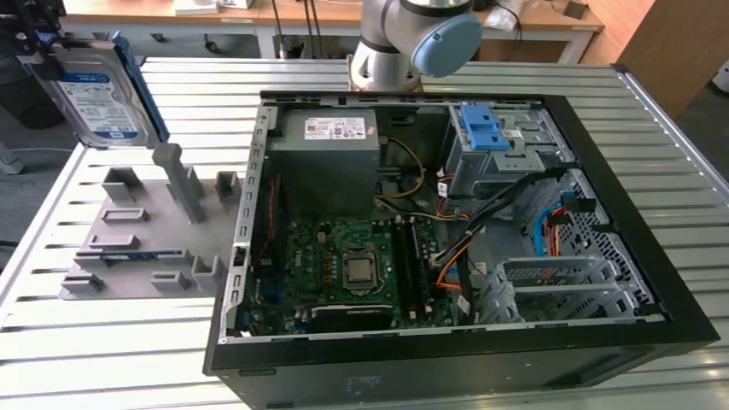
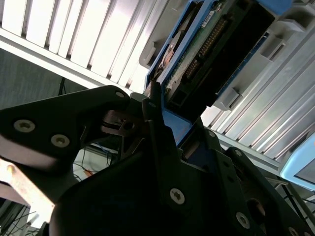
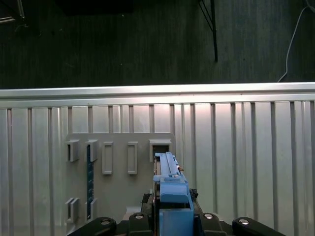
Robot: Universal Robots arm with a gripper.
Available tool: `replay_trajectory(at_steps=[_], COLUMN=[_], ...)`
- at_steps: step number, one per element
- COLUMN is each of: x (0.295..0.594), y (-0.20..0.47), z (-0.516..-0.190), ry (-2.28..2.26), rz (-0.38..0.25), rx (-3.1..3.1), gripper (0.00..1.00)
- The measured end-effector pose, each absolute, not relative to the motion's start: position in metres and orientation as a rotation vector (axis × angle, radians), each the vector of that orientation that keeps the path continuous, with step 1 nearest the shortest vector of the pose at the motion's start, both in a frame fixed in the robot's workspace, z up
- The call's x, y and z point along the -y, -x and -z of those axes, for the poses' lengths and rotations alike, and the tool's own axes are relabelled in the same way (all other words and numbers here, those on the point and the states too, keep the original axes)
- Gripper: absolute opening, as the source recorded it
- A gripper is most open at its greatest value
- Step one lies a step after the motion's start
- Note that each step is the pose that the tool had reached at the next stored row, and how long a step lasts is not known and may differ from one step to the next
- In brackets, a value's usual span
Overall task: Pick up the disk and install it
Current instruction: 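Pick up the disk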
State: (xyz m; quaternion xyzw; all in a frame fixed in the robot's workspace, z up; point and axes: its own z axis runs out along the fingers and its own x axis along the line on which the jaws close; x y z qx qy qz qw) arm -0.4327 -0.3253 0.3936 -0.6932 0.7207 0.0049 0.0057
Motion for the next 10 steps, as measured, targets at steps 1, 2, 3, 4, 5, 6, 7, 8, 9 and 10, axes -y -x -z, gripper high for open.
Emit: replay_trajectory(at_steps=[1,2,3,4,5,6,7,8,9,10], x=[0.3253,0.3253,0.3253,0.3253,0.3253,0.3252,0.3252,0.3251,0.3251,0.3251], y=[0.4327,0.4327,0.4327,0.4327,0.4327,0.4327,0.4327,0.4327,0.4327,0.4327], z=[-0.3945,-0.3954,-0.3961,-0.397,-0.3979,-0.3989,-0.3999,-0.4013,-0.4027,-0.4041], ry=[2.17,2.17,2.17,2.17,2.17,2.17,2.17,2.17,2.17,2.17], rz=[-0.015,-0.015,-0.015,-0.015,-0.015,-0.015,-0.015,-0.015,-0.015,-0.015], rx=[-2.256,-2.256,-2.256,-2.256,-2.256,-2.256,-2.256,-2.256,-2.256,-2.256], gripper=[0.36,0.36,0.36,0.36,0.36,0.36,0.36,0.36,0.36,0.36])
